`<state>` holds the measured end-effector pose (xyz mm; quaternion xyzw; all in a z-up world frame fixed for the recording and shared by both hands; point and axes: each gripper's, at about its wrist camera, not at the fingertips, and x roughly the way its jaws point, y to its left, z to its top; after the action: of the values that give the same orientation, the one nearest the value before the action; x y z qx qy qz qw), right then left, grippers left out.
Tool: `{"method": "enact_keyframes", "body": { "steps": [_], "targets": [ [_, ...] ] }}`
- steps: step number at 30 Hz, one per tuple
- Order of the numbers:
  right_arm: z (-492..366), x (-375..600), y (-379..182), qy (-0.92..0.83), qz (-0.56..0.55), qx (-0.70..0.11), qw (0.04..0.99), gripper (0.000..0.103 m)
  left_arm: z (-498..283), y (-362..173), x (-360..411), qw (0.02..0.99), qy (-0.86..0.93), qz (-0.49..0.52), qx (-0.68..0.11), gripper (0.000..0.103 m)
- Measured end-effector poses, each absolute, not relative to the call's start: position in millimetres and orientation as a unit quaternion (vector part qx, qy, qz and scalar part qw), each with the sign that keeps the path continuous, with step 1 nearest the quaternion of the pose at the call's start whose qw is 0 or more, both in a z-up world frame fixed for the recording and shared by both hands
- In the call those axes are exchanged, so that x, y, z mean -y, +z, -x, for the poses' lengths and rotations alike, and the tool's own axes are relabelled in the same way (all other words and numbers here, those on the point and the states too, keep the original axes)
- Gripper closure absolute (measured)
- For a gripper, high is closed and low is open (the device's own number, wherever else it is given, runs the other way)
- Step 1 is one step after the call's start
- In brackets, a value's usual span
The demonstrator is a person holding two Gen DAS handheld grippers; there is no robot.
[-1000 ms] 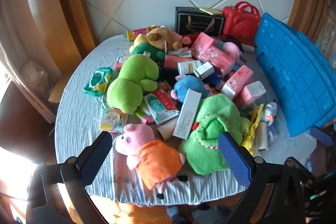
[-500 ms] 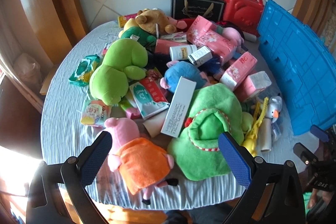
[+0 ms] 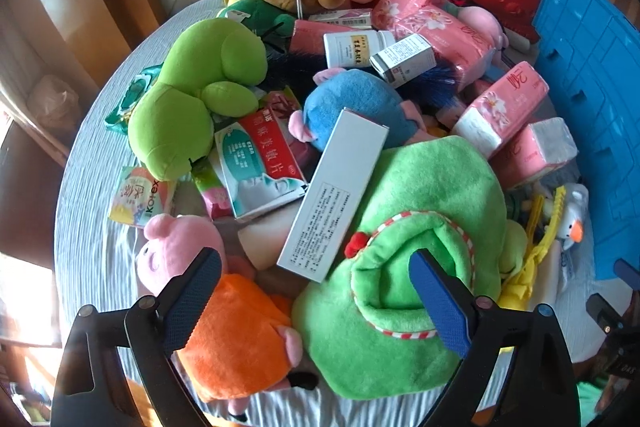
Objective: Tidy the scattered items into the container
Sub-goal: 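Reach both tools into the pile toward the white box and yellow clamp toy, then grasp the white medicine box with the left tool while the right tool grasps the yellow clamp toy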
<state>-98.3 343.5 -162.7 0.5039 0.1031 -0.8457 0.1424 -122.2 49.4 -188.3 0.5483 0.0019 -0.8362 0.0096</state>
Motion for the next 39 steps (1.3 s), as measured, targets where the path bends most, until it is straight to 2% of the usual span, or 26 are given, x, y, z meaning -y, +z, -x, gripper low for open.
{"method": "enact_keyframes", "body": {
  "steps": [6, 12, 13, 15, 16, 23, 29, 31, 33, 35, 39],
  "targets": [
    [103, -343, -171, -0.837, -0.519, -0.112, 0.136, 0.000, 154, -214, -41, 0.009, -0.831, -0.555, -0.013, 0.012],
    [103, -345, -177, -0.832, -0.535, -0.108, 0.103, 0.000, 188, -244, -52, -0.012, -0.823, -0.568, 0.031, 0.014],
    [104, -344, -177, -0.832, -0.536, -0.107, 0.098, 0.000, 192, -248, -54, -0.016, -0.821, -0.569, 0.039, 0.018],
    [105, -343, -178, -0.832, -0.538, -0.101, 0.089, 0.000, 199, -254, -57, -0.025, -0.814, -0.577, 0.053, 0.036],
    [106, -342, -179, -0.832, -0.538, -0.099, 0.086, 0.000, 200, -255, -59, -0.029, -0.812, -0.580, 0.054, 0.062],
    [115, -335, -180, -0.840, -0.534, -0.070, 0.072, 0.000, 202, -252, -58, -0.038, -0.802, -0.594, 0.055, 0.063],
    [125, -317, -190, -0.832, -0.543, -0.051, 0.097, 0.000, 197, -237, -50, -0.060, -0.813, -0.578, 0.036, 0.063],
    [129, -310, -197, -0.826, -0.552, -0.045, 0.103, 0.010, 195, -232, -49, -0.065, -0.816, -0.574, 0.033, 0.063],
    [132, -303, -205, -0.817, -0.564, -0.045, 0.111, 0.044, 194, -228, -47, -0.066, -0.817, -0.572, 0.028, 0.063],
    [135, -297, -215, -0.804, -0.581, -0.042, 0.119, 0.058, 192, -224, -45, -0.065, -0.819, -0.569, 0.023, 0.063],
    [137, -288, -235, -0.781, -0.611, -0.025, 0.131, 0.059, 192, -226, -41, -0.061, -0.822, -0.566, 0.019, 0.063]
  ]
}}
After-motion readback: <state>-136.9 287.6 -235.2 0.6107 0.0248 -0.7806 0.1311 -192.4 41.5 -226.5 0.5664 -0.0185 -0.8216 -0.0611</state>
